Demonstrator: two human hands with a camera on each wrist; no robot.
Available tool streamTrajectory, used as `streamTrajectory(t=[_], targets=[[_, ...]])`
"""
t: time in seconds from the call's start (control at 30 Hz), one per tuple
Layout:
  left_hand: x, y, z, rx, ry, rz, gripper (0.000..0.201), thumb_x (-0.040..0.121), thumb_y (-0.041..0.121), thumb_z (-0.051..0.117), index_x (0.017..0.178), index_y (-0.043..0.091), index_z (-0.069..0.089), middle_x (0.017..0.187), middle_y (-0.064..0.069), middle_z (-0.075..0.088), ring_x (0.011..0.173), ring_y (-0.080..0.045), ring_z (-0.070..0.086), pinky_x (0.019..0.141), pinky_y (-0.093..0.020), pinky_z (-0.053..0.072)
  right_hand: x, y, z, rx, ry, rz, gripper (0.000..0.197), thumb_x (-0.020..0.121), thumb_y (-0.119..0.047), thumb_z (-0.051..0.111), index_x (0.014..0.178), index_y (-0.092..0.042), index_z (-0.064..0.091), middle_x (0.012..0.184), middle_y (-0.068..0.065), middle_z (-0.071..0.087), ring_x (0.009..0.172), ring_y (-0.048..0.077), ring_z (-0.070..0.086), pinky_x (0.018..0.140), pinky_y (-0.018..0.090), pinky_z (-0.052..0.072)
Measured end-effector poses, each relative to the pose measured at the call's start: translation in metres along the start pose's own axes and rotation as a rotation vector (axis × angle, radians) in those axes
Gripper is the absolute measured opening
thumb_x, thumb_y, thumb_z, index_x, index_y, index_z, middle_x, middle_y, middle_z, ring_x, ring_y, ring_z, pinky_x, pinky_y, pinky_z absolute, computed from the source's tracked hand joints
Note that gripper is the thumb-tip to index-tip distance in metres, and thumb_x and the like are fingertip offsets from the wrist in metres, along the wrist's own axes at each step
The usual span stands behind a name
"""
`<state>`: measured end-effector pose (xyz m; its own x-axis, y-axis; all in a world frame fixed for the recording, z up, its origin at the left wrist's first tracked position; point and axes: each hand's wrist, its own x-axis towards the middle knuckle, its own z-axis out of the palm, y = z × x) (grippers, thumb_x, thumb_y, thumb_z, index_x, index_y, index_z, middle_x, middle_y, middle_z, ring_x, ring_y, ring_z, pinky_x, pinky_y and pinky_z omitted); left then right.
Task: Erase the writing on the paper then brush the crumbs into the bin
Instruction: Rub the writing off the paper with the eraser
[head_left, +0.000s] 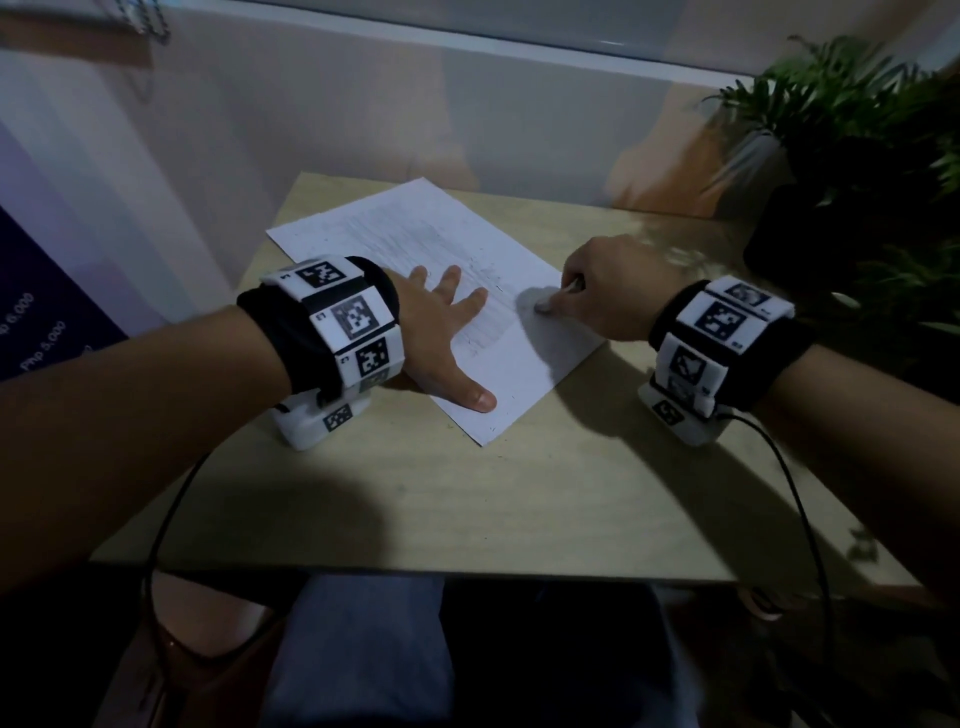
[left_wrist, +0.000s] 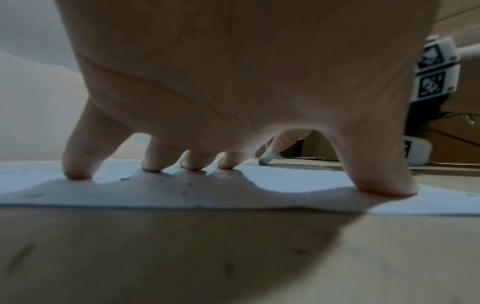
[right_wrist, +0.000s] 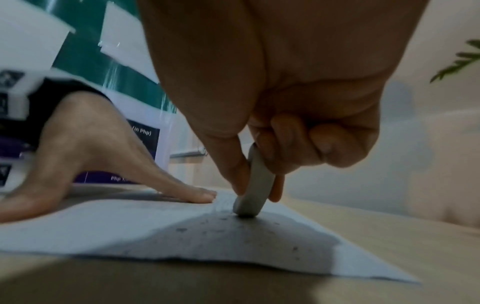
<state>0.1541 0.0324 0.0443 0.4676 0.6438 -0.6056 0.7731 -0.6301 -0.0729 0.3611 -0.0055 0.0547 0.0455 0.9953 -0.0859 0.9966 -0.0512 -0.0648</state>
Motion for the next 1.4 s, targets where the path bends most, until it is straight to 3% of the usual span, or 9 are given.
streamTrajectory(t=[0.2, 0.37, 0.57, 0.77, 0.93, 1.1, 1.2, 1.3, 1.4], targets=[[0.001, 0.001, 0.002, 0.030, 0.036, 0.008, 0.132, 0.066, 0.096, 0.046, 0.156, 0.032, -0.028, 0.166, -0.004, -0.030, 0.155, -0.037, -0.014, 0.123, -0.061, 0.006, -0.013, -0.020, 0.006, 0.043, -0.028, -0.145, 0.046, 0.089, -0.048, 0.064, 0.089, -0.002, 0.071, 0.083, 0.018, 0.069, 0.078, 0.037, 0.062, 0.064, 0.040, 0.050], [-0.001, 0.000, 0.002, 0.013, 0.022, 0.004, 0.136, 0.060, 0.097, 0.046, 0.156, 0.033, -0.027, 0.165, -0.002, -0.032, 0.156, -0.035, -0.015, 0.123, -0.061, 0.005, 0.001, 0.010, -0.007, -0.059, 0.014, -0.002, 0.037, 0.091, -0.041, 0.067, 0.085, -0.005, 0.070, 0.082, 0.013, 0.068, 0.072, 0.032, 0.060, 0.060, 0.036, 0.045], [0.001, -0.001, 0.001, 0.026, 0.033, 0.007, 0.135, 0.062, 0.098, 0.046, 0.157, 0.033, -0.026, 0.166, -0.003, -0.030, 0.156, -0.036, -0.014, 0.123, -0.062, 0.006, -0.017, -0.018, 0.007, 0.086, 0.010, -0.203, 0.027, 0.093, -0.045, 0.062, 0.090, -0.018, 0.068, 0.080, -0.001, 0.061, 0.074, 0.021, 0.055, 0.064, 0.030, 0.035], [0.000, -0.001, 0.001, 0.021, 0.018, 0.025, 0.135, 0.049, 0.101, 0.040, 0.152, 0.046, -0.029, 0.166, -0.003, -0.031, 0.155, -0.038, -0.015, 0.123, -0.064, 0.005, -0.003, -0.016, 0.005, 0.002, 0.025, -0.108, 0.036, 0.091, -0.047, 0.065, 0.088, -0.011, 0.070, 0.086, 0.009, 0.067, 0.076, 0.028, 0.060, 0.061, 0.032, 0.042], [0.002, -0.003, 0.001, 0.015, 0.042, 0.023, 0.129, 0.058, 0.100, 0.046, 0.154, 0.049, -0.024, 0.166, -0.003, -0.029, 0.155, -0.038, -0.013, 0.121, -0.065, 0.007, -0.018, -0.029, 0.007, 0.085, -0.052, -0.242, 0.033, 0.090, -0.050, 0.065, 0.089, -0.017, 0.069, 0.079, -0.003, 0.062, 0.074, 0.017, 0.055, 0.062, 0.030, 0.036], [0.001, -0.001, 0.000, 0.023, 0.030, 0.028, 0.141, 0.038, 0.102, 0.035, 0.153, 0.048, -0.025, 0.167, -0.003, -0.028, 0.155, -0.039, -0.012, 0.122, -0.065, 0.006, -0.004, -0.012, 0.003, -0.030, 0.034, -0.068, 0.045, 0.092, -0.051, 0.063, 0.086, -0.006, 0.069, 0.083, 0.013, 0.068, 0.076, 0.032, 0.061, 0.064, 0.037, 0.047], [0.000, -0.001, 0.001, 0.017, 0.036, 0.025, 0.137, 0.045, 0.102, 0.040, 0.154, 0.048, -0.023, 0.167, -0.003, -0.028, 0.155, -0.039, -0.013, 0.122, -0.065, 0.007, -0.019, -0.029, 0.015, -0.061, 0.057, -0.169, 0.039, 0.095, -0.045, 0.055, 0.089, -0.008, 0.066, 0.080, 0.007, 0.063, 0.075, 0.029, 0.058, 0.062, 0.035, 0.044], [0.000, -0.001, 0.000, 0.008, 0.035, 0.026, 0.134, 0.050, 0.101, 0.042, 0.154, 0.049, -0.024, 0.167, -0.003, -0.028, 0.155, -0.039, -0.014, 0.121, -0.065, 0.006, -0.022, -0.032, 0.010, 0.092, -0.018, -0.222, 0.032, 0.091, -0.049, 0.063, 0.093, -0.018, 0.070, 0.072, -0.008, 0.055, 0.072, 0.017, 0.052, 0.065, 0.028, 0.034], [-0.001, 0.000, -0.001, 0.027, 0.026, 0.020, 0.140, 0.040, 0.101, 0.036, 0.154, 0.048, -0.025, 0.167, -0.004, -0.029, 0.155, -0.039, -0.013, 0.122, -0.065, 0.006, -0.008, -0.020, 0.006, 0.015, 0.008, -0.117, 0.042, 0.091, -0.052, 0.063, 0.089, -0.011, 0.069, 0.080, 0.003, 0.063, 0.075, 0.024, 0.057, 0.062, 0.033, 0.039]])
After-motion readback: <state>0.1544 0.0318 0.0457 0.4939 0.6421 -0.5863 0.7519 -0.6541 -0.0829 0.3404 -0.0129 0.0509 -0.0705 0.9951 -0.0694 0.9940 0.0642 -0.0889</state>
